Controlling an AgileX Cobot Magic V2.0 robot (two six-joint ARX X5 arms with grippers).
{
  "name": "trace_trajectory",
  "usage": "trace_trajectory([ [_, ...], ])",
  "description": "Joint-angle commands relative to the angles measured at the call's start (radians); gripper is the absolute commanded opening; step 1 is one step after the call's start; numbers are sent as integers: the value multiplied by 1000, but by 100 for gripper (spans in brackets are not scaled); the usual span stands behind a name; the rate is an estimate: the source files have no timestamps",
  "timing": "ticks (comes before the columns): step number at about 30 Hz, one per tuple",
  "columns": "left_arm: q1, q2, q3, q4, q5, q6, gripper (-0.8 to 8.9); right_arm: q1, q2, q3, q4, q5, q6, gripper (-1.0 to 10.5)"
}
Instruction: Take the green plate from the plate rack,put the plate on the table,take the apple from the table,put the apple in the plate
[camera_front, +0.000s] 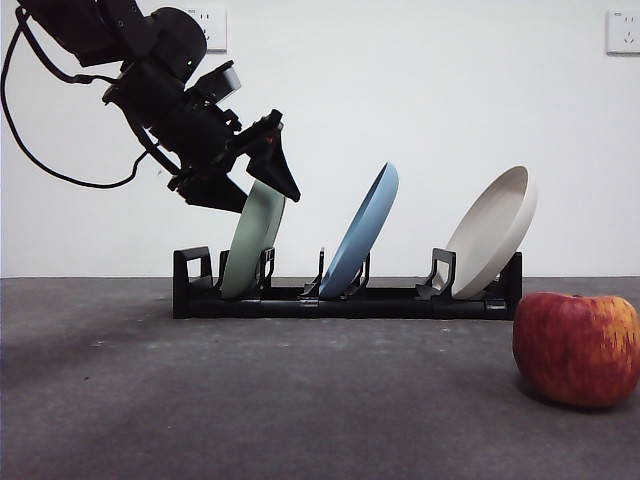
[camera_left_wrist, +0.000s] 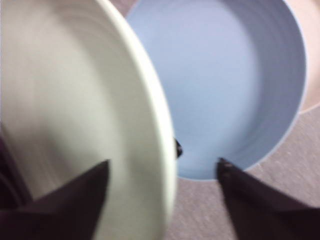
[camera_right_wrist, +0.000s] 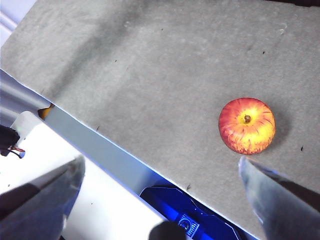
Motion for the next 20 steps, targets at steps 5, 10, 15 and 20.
trace_trajectory([
  [5,-2,8,2,-4,38,-28,80,2,-1,4,-1,2,6,661],
  [10,0,7,2,-4,82,-34,-9,2,-1,4,-1,2,6,661],
  [15,0,2,2,-3,89,-34,-9,2,-1,4,-1,2,6,660],
  [20,2,-27,2,0,105,-34,-9,2,-1,4,-1,2,6,660],
])
